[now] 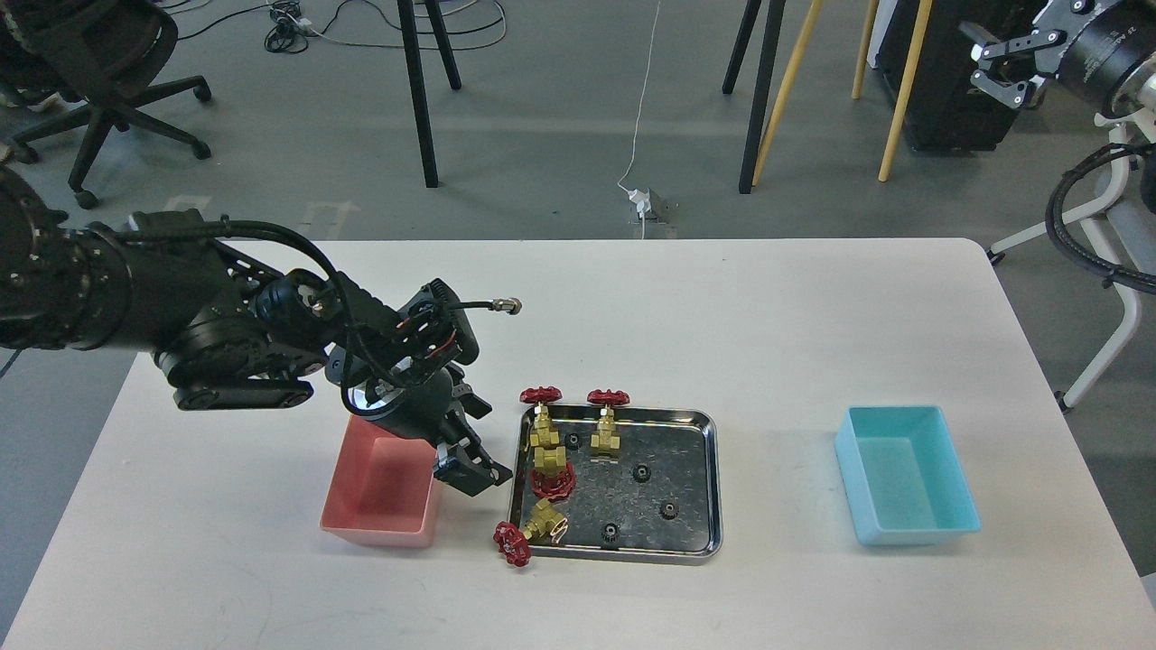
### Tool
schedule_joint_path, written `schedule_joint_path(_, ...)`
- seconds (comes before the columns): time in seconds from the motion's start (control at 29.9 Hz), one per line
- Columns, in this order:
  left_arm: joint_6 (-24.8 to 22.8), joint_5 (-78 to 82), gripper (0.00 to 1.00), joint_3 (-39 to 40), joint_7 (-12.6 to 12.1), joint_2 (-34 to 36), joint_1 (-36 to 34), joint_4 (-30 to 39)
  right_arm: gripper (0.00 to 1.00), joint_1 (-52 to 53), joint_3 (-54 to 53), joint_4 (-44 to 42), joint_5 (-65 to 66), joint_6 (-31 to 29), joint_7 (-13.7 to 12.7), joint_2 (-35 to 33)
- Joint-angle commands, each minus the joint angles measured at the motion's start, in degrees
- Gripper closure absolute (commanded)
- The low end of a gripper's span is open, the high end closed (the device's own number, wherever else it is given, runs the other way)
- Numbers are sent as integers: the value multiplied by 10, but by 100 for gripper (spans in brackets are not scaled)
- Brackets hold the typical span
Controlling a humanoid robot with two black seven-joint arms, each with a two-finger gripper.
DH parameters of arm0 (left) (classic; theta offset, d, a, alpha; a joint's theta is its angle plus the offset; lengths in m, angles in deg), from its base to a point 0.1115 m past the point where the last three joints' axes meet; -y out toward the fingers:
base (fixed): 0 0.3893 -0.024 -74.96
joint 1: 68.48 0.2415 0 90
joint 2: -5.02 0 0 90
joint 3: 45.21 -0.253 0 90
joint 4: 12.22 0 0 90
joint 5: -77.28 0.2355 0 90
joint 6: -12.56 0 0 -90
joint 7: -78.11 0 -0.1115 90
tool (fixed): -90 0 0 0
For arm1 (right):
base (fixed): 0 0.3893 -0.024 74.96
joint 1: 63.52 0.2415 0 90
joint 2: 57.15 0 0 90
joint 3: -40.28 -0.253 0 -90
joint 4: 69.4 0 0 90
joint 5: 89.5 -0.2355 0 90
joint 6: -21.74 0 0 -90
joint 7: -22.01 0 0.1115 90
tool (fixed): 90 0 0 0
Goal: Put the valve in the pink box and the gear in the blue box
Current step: 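Lower the left gripper onto a red-handled brass valve on the tray, then close the left gripper around the brass valve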
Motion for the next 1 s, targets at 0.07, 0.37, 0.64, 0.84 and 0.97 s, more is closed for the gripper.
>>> schedule_joint_path(0.07, 17, -21, 7, 13, 0, -17, 3, -1, 1, -2, 0, 0, 0, 0, 0, 0)
schedule_joint_path(0.37, 32, -21, 7, 34, 0, -44, 19, -17, 1, -9, 0, 0, 0, 0, 0, 0)
schedule_joint_path(0.64, 30, -21, 7, 34, 0, -58, 57, -67, 1, -16, 0, 0, 0, 0, 0, -3)
schedule_joint_path(0.84, 30, -21, 14, 34, 0, -58, 65, -70, 1, -17, 0, 0, 0, 0, 0, -3)
schedule_joint_path(0.97, 32, -21, 22, 34, 0, -59, 70, -71, 1, -17, 0, 0, 0, 0, 0, -3)
